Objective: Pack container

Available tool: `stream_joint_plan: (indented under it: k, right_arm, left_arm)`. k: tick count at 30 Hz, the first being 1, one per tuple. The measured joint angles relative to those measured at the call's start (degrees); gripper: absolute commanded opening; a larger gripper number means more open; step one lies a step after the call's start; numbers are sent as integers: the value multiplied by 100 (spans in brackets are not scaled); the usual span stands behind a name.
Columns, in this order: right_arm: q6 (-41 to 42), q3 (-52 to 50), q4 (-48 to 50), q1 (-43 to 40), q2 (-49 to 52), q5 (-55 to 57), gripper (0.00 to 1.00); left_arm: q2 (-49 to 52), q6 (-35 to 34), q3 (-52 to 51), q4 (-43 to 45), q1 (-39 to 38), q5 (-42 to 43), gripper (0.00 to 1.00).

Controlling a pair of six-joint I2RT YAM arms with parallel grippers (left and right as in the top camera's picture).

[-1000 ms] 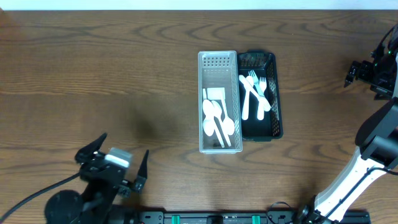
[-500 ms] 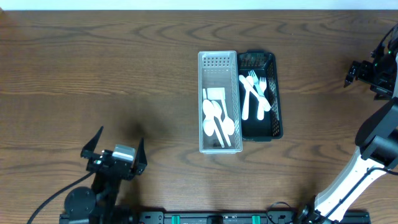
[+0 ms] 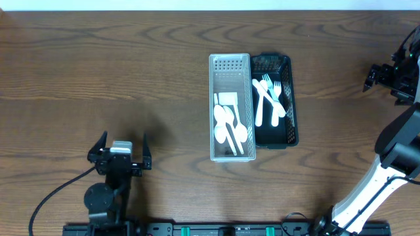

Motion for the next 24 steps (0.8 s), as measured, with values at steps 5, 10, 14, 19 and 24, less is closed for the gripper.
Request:
stream_joint_plan:
  k: [5,10,14,19,24]
  right_arm:
    - [0,0,-2,-2,0,-2,99]
    - [0,0,0,-2,0,-2,99]
    - [0,0,0,-2,0,0,99]
    - [0,0,0,0,0,-2,99]
    - [0,0,0,0,0,-2,99]
  left_arm:
    - [0,-367,-157,61,52,-321,98]
    - [0,-417,-225,238,184,-439,99]
    - [0,-341,-245,273,203,-476,98]
    - [0,-317,-249,278,203,-487,98]
    - [0,-317,-251,278,203,-501,98]
